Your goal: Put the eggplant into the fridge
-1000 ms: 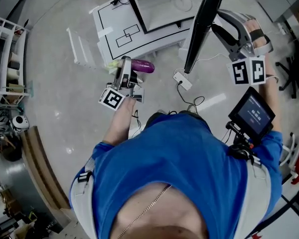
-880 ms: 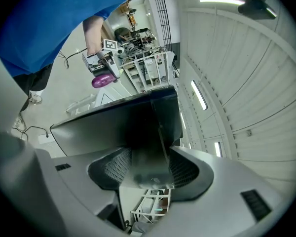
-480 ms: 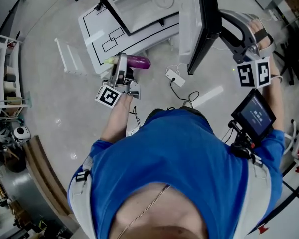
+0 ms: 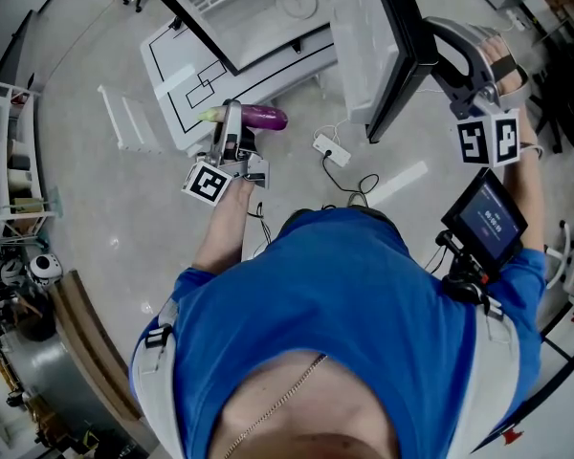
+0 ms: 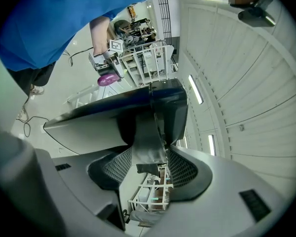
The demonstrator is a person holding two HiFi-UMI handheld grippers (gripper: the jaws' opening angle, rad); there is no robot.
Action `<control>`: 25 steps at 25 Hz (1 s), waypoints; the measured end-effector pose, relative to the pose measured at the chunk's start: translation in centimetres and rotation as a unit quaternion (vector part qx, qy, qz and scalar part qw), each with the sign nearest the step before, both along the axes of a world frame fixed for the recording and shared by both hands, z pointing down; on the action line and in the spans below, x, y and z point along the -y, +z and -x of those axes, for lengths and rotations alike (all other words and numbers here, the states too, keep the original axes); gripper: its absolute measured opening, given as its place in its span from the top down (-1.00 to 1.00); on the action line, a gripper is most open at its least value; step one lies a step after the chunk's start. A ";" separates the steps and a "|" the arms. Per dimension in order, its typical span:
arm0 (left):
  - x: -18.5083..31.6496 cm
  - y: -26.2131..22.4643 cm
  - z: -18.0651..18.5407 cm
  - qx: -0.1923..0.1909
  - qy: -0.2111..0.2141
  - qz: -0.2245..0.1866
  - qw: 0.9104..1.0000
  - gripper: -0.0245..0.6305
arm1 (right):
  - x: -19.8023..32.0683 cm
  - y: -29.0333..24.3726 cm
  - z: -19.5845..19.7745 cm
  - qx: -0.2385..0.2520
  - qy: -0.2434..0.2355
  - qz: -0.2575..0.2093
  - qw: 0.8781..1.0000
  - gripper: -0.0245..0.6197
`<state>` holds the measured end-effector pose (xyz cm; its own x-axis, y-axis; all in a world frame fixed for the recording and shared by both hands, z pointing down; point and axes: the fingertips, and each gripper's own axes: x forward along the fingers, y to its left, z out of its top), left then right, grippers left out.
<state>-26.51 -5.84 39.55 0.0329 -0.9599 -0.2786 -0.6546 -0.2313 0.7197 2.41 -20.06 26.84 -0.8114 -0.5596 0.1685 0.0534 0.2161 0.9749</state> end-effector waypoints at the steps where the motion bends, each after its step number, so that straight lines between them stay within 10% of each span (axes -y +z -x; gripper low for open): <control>1: 0.1 0.0 0.0 0.000 0.000 0.000 1.000 0.34 | 0.2 0.0 -0.2 0.001 0.004 -0.002 1.000 0.24; 25: 1.2 0.1 -0.2 0.004 0.011 -0.003 1.000 0.34 | 4.9 8.1 -8.0 -0.017 0.152 0.057 0.987 0.24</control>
<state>-26.30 -7.05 39.65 0.0570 -0.9572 -0.2837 -0.6550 -0.2503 0.7130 10.44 -24.97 34.89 -0.6015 -0.7523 0.2688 0.0007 0.3360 0.9419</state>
